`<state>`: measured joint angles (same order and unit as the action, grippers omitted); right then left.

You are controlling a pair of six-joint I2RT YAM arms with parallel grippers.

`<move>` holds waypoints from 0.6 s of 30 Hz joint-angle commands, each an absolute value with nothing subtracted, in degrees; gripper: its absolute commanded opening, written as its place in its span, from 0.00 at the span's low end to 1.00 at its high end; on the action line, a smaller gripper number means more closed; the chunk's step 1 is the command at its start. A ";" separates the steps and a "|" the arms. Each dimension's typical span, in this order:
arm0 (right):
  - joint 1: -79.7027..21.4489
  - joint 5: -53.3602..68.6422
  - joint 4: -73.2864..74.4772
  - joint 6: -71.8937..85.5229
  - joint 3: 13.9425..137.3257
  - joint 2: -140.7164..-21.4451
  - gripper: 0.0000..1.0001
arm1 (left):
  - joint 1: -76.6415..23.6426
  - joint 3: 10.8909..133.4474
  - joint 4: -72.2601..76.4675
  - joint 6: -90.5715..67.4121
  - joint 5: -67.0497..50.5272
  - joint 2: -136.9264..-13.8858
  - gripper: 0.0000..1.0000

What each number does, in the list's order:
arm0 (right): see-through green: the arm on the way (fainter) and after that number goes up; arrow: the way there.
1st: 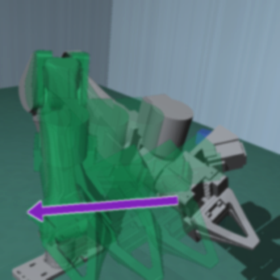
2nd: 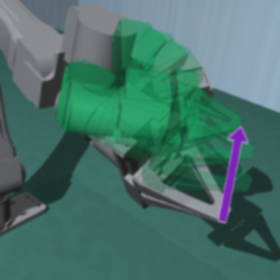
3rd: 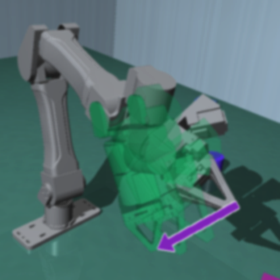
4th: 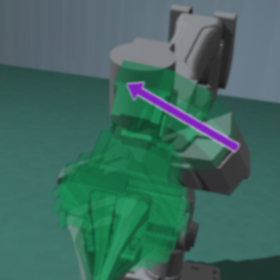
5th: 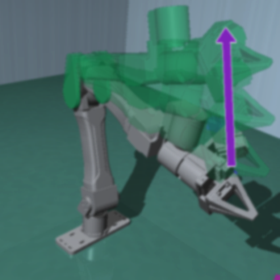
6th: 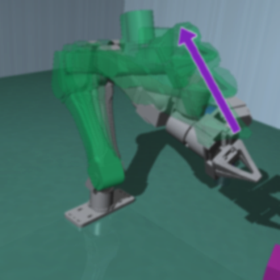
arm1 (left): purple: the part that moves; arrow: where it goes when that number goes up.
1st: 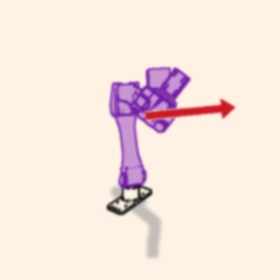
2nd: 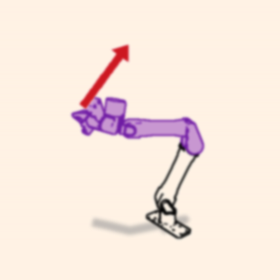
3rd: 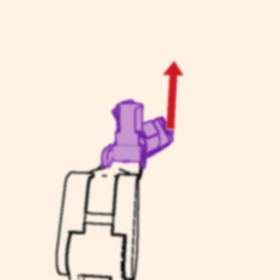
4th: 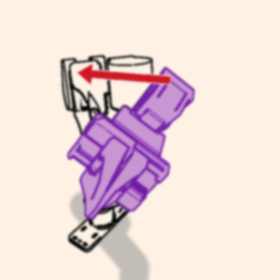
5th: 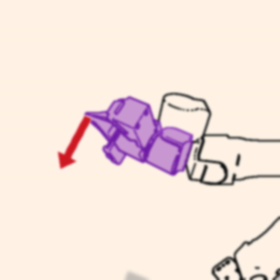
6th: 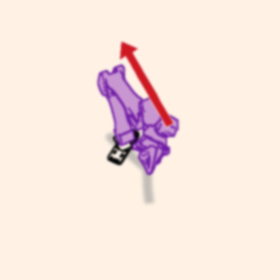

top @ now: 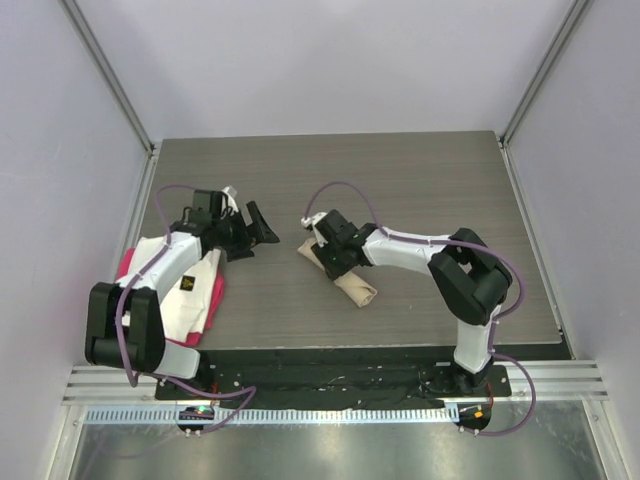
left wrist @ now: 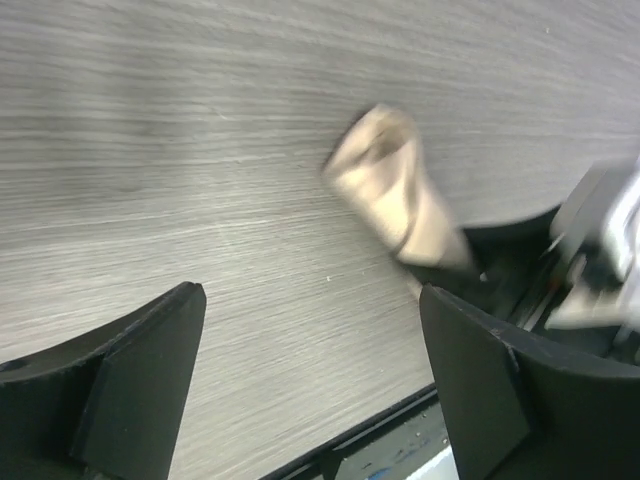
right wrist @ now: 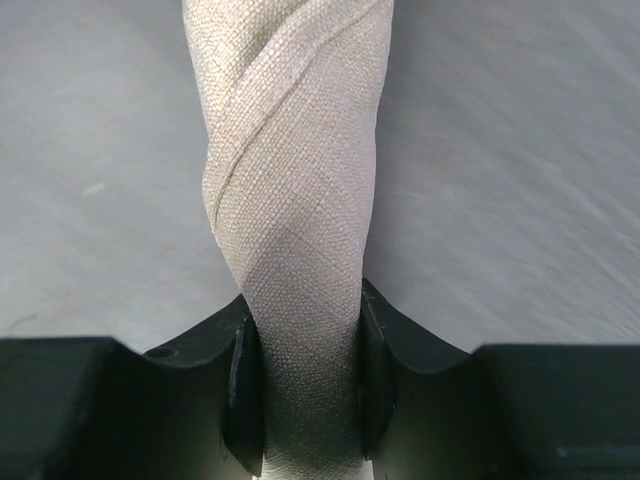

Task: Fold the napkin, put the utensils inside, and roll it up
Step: Roll the napkin at the center of the board, then reset both arms

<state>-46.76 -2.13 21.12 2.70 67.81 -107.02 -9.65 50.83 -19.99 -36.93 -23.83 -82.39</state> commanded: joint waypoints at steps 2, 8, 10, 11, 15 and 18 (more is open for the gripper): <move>-39.47 -11.59 22.24 10.98 66.18 -107.84 0.40 | -7.74 55.19 -27.76 -32.79 -20.66 -77.44 0.97; -34.98 -14.50 21.36 13.36 66.88 -109.77 0.48 | -5.63 57.13 -30.40 -31.12 -20.48 -75.24 0.99; -34.19 -13.89 21.53 13.62 67.32 -109.78 0.55 | -4.92 57.48 -30.85 -30.50 -20.91 -74.53 1.00; -34.10 -13.54 21.36 13.45 67.76 -109.60 0.57 | -4.66 57.48 -30.85 -30.24 -21.27 -74.18 1.00; -34.10 -10.38 21.09 11.26 69.08 -107.93 0.71 | -3.17 57.22 -30.59 -29.71 -21.27 -71.64 1.00; -34.10 -5.99 20.30 9.76 70.13 -105.83 0.84 | -1.94 57.57 -30.59 -29.53 -21.36 -70.14 1.00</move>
<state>-34.41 -8.27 20.67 11.88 68.05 -107.28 -3.42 55.37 -30.30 -30.98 -20.95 -73.30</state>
